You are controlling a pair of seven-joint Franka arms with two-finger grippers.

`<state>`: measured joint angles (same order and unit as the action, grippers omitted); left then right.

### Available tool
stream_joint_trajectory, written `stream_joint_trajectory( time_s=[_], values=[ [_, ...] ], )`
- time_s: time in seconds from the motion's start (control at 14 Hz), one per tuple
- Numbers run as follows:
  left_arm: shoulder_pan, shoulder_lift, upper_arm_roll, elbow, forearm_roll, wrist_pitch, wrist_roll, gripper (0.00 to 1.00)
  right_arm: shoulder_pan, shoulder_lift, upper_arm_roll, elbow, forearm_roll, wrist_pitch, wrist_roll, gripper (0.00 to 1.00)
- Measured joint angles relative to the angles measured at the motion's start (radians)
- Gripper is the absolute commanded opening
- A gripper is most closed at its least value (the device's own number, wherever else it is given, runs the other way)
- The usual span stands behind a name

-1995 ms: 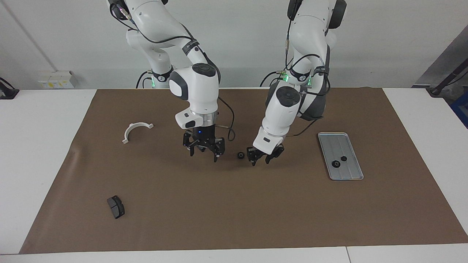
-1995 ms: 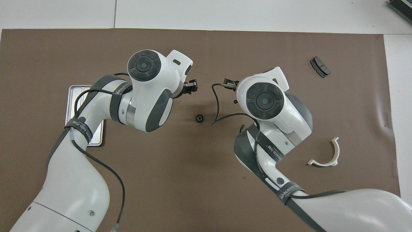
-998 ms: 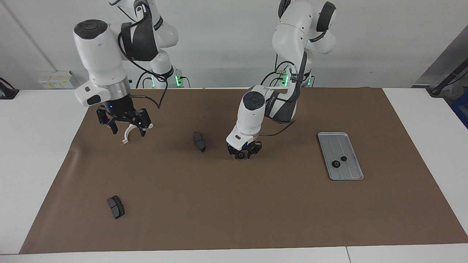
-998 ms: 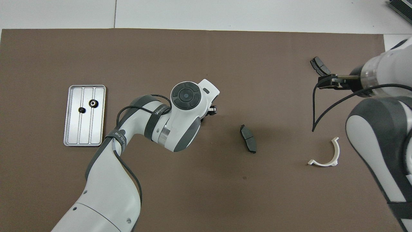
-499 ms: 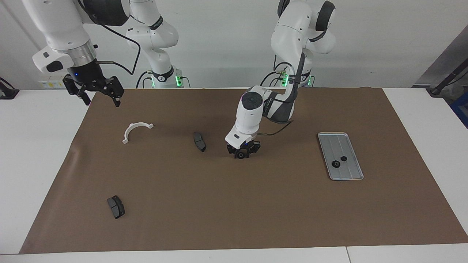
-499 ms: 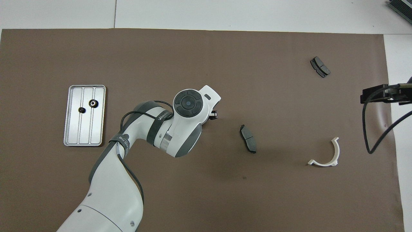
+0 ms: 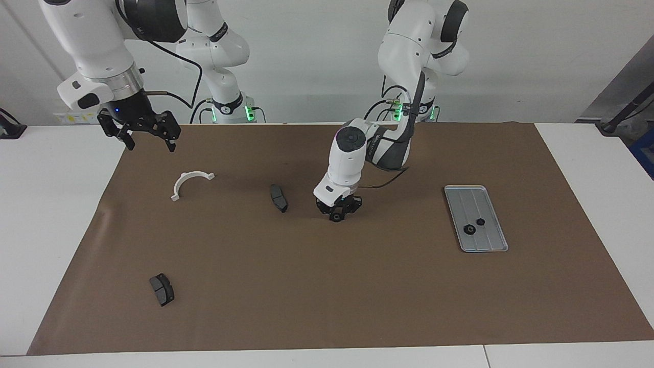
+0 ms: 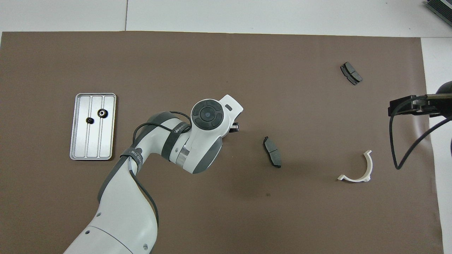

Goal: Pick bearing gear from pile to tray
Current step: 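Carry the third bearing with the left gripper into the tray and release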

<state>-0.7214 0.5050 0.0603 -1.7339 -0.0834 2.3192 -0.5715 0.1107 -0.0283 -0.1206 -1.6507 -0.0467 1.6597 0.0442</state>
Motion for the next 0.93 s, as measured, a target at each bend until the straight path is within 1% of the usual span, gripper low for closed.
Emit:
stream_joint_trajectory(
  time_s=[0.07, 0.21, 0.36, 0.5, 0.64, 0.78, 0.93],
  values=[
    [-0.001, 0.0, 0.0, -0.001, 0.0, 0.0, 0.0, 0.15, 0.001, 0.0, 0.0, 0.0, 0.0, 0.0, 0.0, 1.0],
    [-0.003, 0.0, 0.001, -0.001, 0.0, 0.0, 0.0, 0.1, 0.002, 0.0, 0.001, 0.002, 0.003, -0.025, 0.0, 1.0],
    [-0.002, -0.001, 0.008, 0.001, 0.0, -0.002, 0.0, 0.09, 0.002, -0.001, 0.001, 0.007, 0.01, -0.061, 0.0, 1.0],
    [0.009, -0.004, 0.031, 0.03, 0.003, -0.036, 0.0, 0.09, 0.002, -0.001, 0.001, 0.01, 0.015, -0.069, 0.0, 1.0],
    [0.079, -0.006, 0.049, 0.087, 0.014, -0.096, 0.034, 0.1, 0.002, -0.001, 0.001, 0.015, 0.031, -0.09, 0.003, 1.0],
    [0.194, -0.013, 0.051, 0.11, 0.014, -0.126, 0.155, 0.1, 0.002, -0.001, 0.0, 0.028, 0.04, -0.113, 0.005, 1.0],
    [0.32, -0.031, 0.05, 0.111, 0.014, -0.174, 0.316, 0.1, 0.002, -0.001, 0.0, 0.033, 0.039, -0.115, 0.005, 1.0]
  ],
)
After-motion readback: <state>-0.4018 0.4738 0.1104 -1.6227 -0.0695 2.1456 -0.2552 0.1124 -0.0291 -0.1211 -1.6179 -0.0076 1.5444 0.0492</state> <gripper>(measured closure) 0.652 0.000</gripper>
